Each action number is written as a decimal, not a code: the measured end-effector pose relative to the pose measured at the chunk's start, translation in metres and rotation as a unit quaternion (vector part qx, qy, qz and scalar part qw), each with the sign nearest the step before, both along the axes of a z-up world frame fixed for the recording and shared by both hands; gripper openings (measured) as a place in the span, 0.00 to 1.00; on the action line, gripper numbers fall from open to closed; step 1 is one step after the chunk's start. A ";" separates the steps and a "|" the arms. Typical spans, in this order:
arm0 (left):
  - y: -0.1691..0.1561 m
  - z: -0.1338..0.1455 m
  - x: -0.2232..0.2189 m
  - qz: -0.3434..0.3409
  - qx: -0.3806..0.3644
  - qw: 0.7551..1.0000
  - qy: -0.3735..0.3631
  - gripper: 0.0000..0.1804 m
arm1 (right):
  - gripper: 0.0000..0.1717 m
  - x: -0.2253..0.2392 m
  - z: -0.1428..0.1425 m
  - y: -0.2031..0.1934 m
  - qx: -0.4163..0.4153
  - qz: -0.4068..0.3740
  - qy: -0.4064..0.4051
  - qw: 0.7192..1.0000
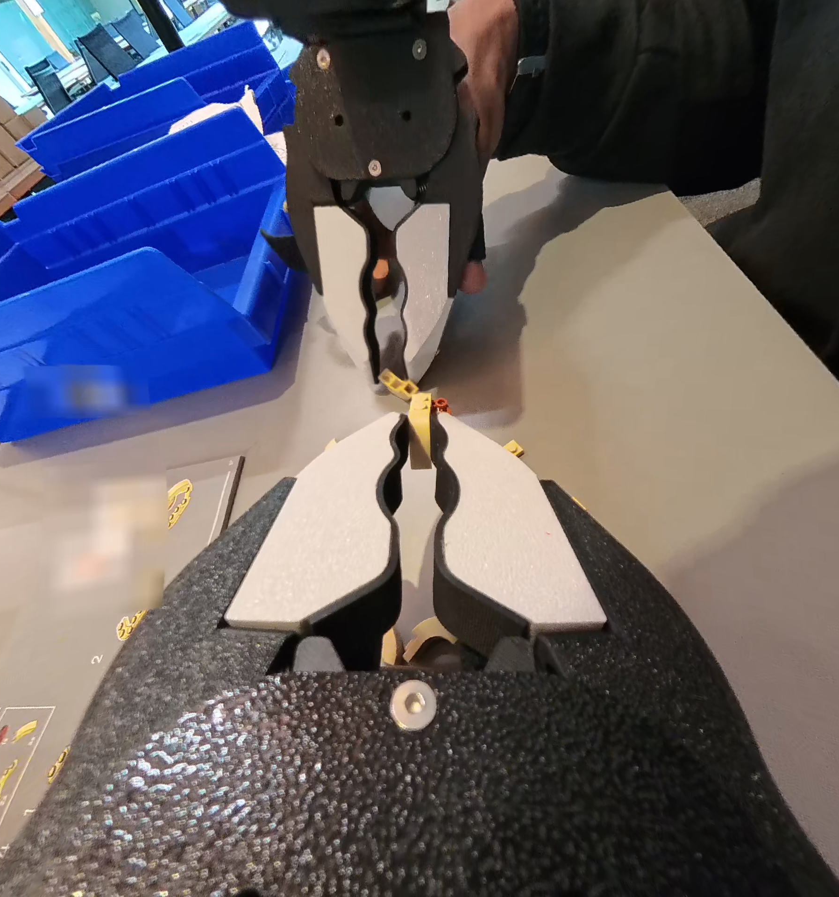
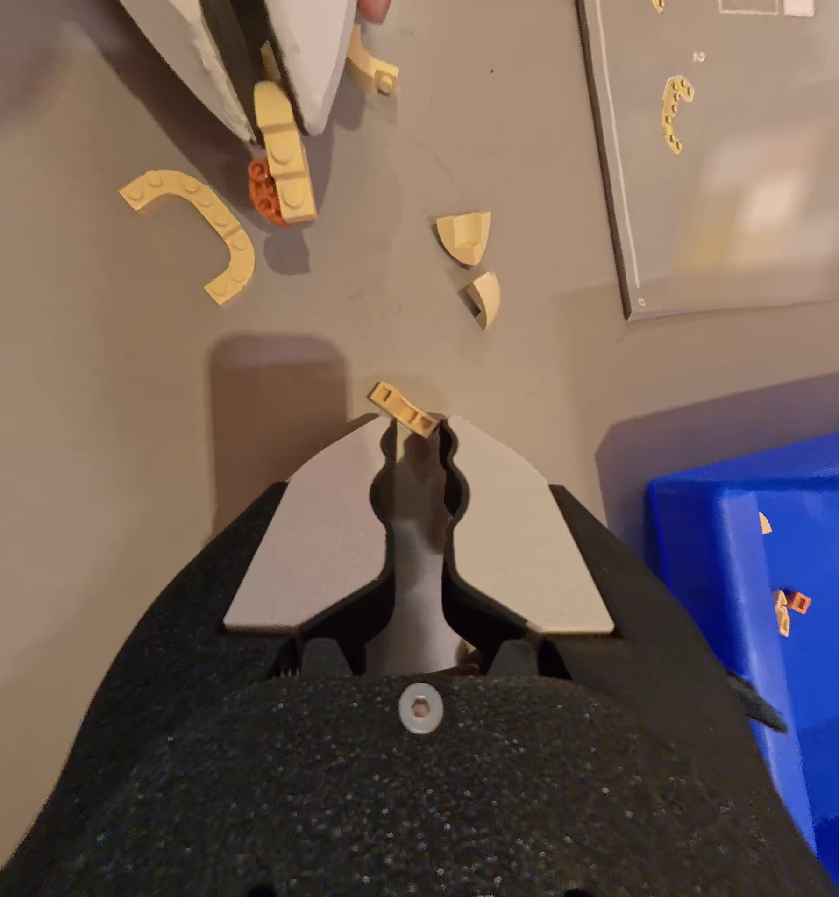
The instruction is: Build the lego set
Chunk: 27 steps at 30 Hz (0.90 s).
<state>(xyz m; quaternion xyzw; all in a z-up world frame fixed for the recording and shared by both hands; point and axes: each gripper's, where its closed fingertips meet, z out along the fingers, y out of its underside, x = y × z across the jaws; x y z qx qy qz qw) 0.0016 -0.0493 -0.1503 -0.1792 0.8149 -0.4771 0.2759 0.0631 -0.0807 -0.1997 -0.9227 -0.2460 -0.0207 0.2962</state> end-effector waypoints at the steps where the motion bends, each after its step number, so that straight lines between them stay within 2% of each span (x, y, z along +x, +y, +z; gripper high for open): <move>1: 0.000 0.000 0.000 0.000 0.000 1.000 -0.001 0.04 | 0.07 -0.001 0.000 0.001 0.001 0.002 0.001 1.000; 4: 0.000 0.001 0.001 0.003 0.001 1.000 -0.004 0.04 | 0.06 -0.003 0.001 0.004 0.015 0.007 -0.003 1.000; 8: 0.004 0.005 0.005 0.025 -0.021 0.999 0.002 0.04 | 0.06 -0.004 0.021 0.019 0.103 0.027 -0.048 0.993; 14: 0.016 0.019 0.014 0.065 -0.092 0.993 0.019 0.04 | 0.05 -0.004 0.052 0.039 0.242 0.050 -0.188 0.951; 20: 0.015 0.008 0.015 0.077 -0.040 0.996 0.016 0.04 | 0.05 -0.018 0.054 0.044 0.264 0.076 -0.250 0.929; 27: 0.018 0.001 0.017 0.095 -0.012 0.995 0.022 0.04 | 0.05 -0.030 0.060 0.044 0.286 0.093 -0.232 0.925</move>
